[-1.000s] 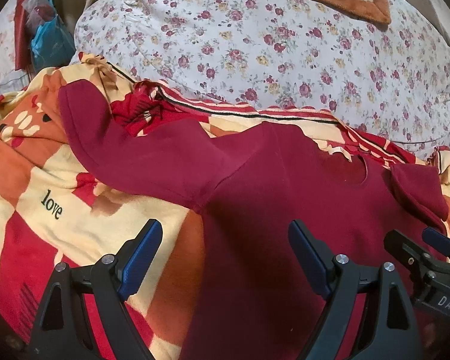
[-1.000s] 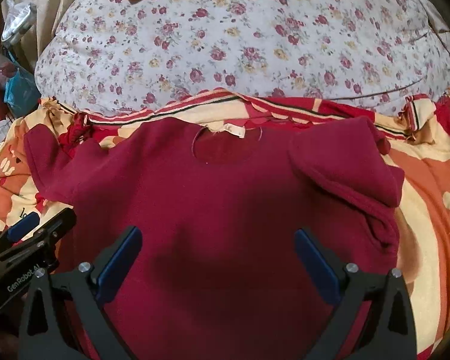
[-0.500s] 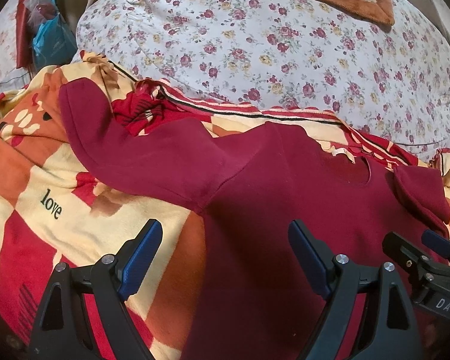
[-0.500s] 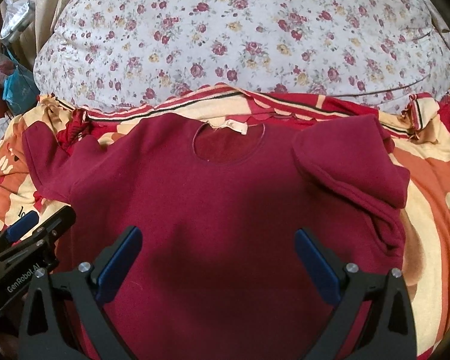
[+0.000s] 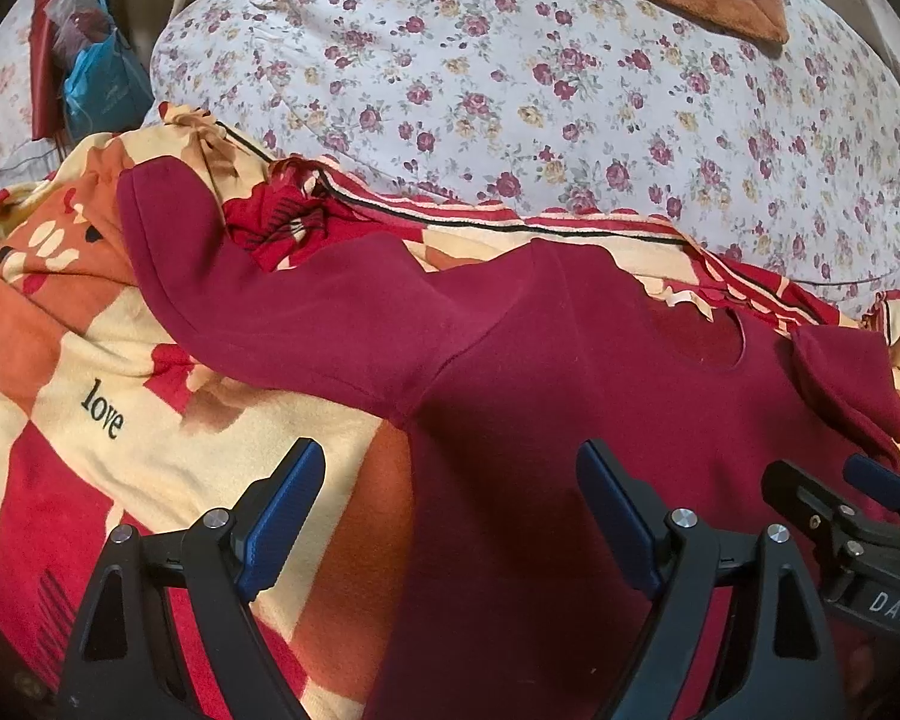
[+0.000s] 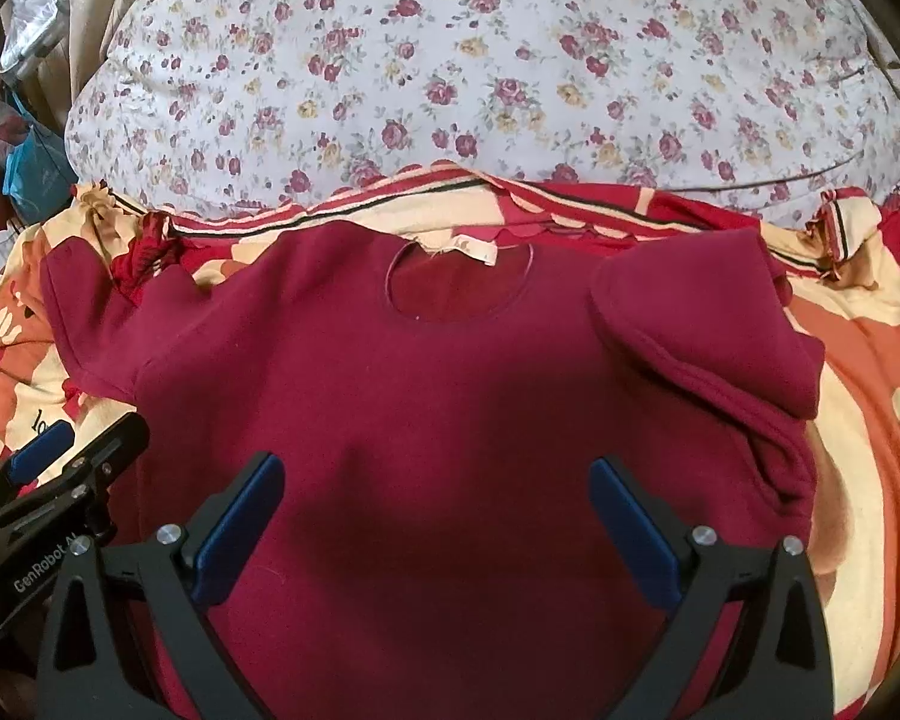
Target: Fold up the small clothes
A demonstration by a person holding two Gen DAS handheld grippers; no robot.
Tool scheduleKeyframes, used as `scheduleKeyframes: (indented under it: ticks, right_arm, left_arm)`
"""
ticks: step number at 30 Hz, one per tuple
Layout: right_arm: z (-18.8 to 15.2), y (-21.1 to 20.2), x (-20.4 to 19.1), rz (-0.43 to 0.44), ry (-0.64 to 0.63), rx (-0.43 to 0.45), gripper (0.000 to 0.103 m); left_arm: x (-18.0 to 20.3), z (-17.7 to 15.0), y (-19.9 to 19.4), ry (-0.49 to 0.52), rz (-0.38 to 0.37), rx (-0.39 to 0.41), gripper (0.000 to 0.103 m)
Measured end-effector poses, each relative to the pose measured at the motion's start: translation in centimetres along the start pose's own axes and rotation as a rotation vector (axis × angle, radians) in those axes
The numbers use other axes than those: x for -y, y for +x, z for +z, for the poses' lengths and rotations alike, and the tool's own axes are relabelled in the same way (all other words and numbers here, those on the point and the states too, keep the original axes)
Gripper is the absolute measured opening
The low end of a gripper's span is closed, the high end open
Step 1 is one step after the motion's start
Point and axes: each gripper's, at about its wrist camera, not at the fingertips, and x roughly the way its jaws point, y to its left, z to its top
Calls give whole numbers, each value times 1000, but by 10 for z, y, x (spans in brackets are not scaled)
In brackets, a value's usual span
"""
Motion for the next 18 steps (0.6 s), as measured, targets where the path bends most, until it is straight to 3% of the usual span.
scheduleKeyframes:
  ticks: [18]
  right_arm:
    - [0,9,1,9,-1,-26,103]
  left_arm:
    - [-3,-2,5,-3,10,-5,69]
